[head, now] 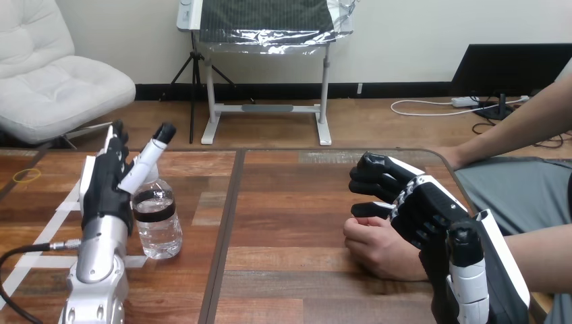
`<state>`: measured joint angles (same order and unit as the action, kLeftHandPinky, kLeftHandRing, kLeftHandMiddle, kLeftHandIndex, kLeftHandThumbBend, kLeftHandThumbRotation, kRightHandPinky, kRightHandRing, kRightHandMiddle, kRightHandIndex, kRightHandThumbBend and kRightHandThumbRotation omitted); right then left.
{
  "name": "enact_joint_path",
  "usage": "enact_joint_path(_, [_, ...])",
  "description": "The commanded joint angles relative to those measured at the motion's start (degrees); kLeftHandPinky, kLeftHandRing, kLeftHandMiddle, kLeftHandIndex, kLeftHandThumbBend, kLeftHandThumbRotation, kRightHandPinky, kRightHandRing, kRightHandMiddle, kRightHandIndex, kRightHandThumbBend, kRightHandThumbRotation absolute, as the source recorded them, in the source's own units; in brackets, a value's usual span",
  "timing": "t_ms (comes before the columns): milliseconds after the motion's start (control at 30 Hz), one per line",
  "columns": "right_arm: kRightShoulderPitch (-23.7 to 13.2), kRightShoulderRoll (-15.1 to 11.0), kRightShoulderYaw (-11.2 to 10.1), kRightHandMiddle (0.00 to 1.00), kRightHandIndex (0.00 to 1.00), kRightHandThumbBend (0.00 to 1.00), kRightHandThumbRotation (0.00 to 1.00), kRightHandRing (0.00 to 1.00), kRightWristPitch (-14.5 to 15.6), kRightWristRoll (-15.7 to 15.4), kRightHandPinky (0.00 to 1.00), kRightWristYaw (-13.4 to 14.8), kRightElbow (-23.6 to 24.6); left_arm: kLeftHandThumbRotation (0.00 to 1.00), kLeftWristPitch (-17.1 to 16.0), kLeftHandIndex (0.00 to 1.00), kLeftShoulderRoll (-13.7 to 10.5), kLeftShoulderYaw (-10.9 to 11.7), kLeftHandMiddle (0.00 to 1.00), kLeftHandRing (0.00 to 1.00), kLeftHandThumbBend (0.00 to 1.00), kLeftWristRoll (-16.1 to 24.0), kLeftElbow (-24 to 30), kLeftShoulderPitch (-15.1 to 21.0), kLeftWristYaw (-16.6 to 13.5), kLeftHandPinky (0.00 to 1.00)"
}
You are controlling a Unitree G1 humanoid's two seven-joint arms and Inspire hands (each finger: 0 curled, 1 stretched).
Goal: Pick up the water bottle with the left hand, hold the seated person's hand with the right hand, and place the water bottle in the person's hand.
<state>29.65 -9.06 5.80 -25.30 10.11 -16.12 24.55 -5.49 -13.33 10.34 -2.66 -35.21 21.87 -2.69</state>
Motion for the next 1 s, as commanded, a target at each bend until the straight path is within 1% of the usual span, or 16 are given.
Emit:
enact_joint_path(0, [-3.30, 0.54, -0.18, 0.79, 0.80, 0.81, 1.00, 0.79, -0.87, 0.08, 0.70, 0.22, 1.54, 0.63, -0.08, 1.00, -0.05, 0.59, 1.00, 1.00, 0.99, -0.45, 2.78, 1.48, -0.15, 1.00])
enact_joint_path(200, [-3.30, 0.61, -0.12, 0.79, 0.79, 0.81, 1.00, 0.79, -0.86, -0.01, 0.70, 0.30, 1.56, 0.61, 0.27, 1.00, -0.13, 0.68, 1.00, 1.00, 0.98, -0.42, 2.98, 1.53, -0.52, 1.00])
enact_joint_path(500, [-3.19, 0.78, -0.01, 0.79, 0.79, 0.81, 1.00, 0.79, -1.04, -0.29, 0.69, 0.49, 1.62, 0.60, 0.76, 1.00, -0.51, 0.51, 1.00, 1.00, 0.99, 0.39, 1.78, 2.13, -1.37, 1.00])
enact_joint_path(633, [-3.10, 0.79, 0.04, 0.79, 0.79, 0.81, 1.00, 0.79, -0.84, -0.13, 0.70, 0.49, 1.74, 0.58, 0.13, 1.00, -0.73, 0.40, 1.00, 1.00, 0.99, 0.81, 0.61, 2.46, -1.66, 1.00])
enact_joint_path(733, [-3.06, 0.76, 0.00, 0.79, 0.79, 0.82, 1.00, 0.79, -0.96, -0.13, 0.70, 0.42, 1.67, 0.55, -0.19, 1.00, -0.57, 0.69, 1.00, 1.00, 1.00, 0.53, -0.31, 2.79, -1.79, 1.00])
enact_joint_path(833, [-3.09, 0.70, -0.09, 0.79, 0.79, 0.81, 1.00, 0.79, -1.24, -0.20, 0.70, 0.31, 1.49, 0.49, -0.60, 1.00, -0.37, 1.08, 1.00, 1.00, 1.00, -0.13, -1.17, 3.12, -1.49, 1.00])
enact_joint_path(867, [-3.12, 0.71, -0.09, 0.79, 0.79, 0.81, 1.00, 0.79, -1.30, -0.16, 0.70, 0.27, 1.42, 0.44, -0.84, 1.00, -0.36, 1.17, 1.00, 1.00, 1.00, -0.32, -1.52, 3.24, -1.31, 1.00])
enact_joint_path(967, [-3.11, 0.74, -0.05, 0.79, 0.80, 0.81, 1.00, 0.80, -1.25, -0.06, 0.70, 0.25, 1.46, 0.37, -1.38, 1.00, -0.40, 1.26, 1.00, 1.00, 1.00, -0.52, -2.42, 3.50, -1.00, 1.00])
